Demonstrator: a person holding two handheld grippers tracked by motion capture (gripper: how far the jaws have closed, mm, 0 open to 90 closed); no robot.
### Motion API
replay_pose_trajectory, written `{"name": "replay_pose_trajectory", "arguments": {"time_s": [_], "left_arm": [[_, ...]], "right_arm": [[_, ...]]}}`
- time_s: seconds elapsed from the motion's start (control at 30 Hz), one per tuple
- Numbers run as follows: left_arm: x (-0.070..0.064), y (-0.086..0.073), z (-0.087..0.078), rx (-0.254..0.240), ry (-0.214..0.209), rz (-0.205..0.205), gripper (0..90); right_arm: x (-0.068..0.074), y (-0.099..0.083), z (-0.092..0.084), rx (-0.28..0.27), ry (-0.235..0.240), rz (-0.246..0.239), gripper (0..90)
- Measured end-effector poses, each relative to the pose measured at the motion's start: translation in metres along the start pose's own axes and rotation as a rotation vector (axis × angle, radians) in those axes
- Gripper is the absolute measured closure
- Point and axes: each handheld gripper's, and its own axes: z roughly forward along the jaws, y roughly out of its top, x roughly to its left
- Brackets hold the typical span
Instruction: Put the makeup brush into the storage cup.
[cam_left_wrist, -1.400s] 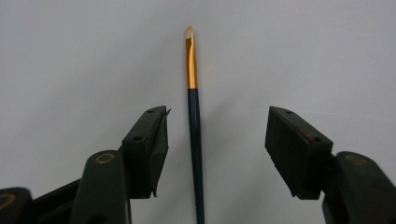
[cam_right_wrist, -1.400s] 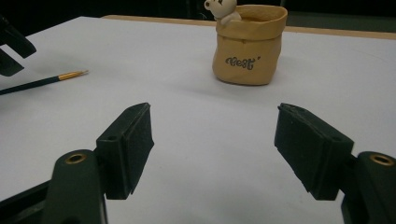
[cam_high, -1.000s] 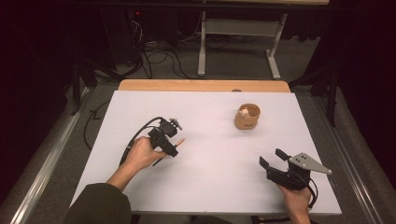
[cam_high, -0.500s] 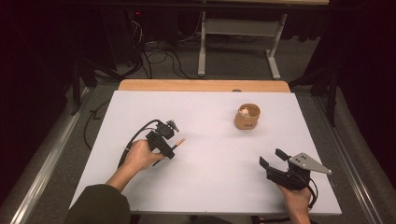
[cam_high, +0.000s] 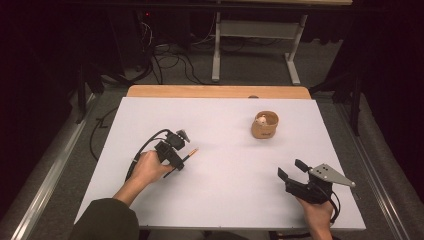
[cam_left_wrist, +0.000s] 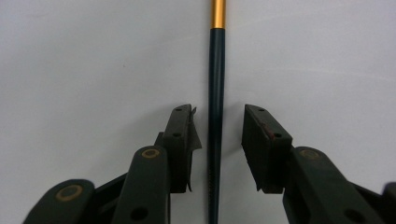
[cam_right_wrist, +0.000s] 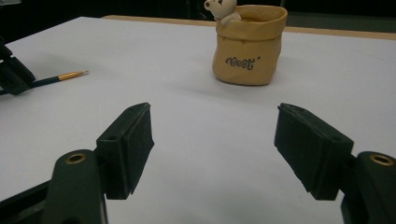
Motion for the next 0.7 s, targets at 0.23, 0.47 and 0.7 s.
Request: {"name": "replay_pose_trajectory", "arguments": {"time_s": [0.23,0.47,0.7], "left_arm": [[-0.0039,0.0,0.0004,0.008,0.035,0.024,68.8],[-0.0067,0.0005,0.0006,0.011,0.032,0.04,75.6],[-0.0053,0.0,0.0006,0.006,0.03,0.041,80.6]], "right_arm": [[0.0003,0.0,0.0003,-0.001,-0.002,-0.003,29.8],[0.0005,0.0,0.0003,0.0,-0.002,-0.004,29.9],[0.001,-0.0002,0.0006,0.005,-0.001,-0.002,29.9]]}}
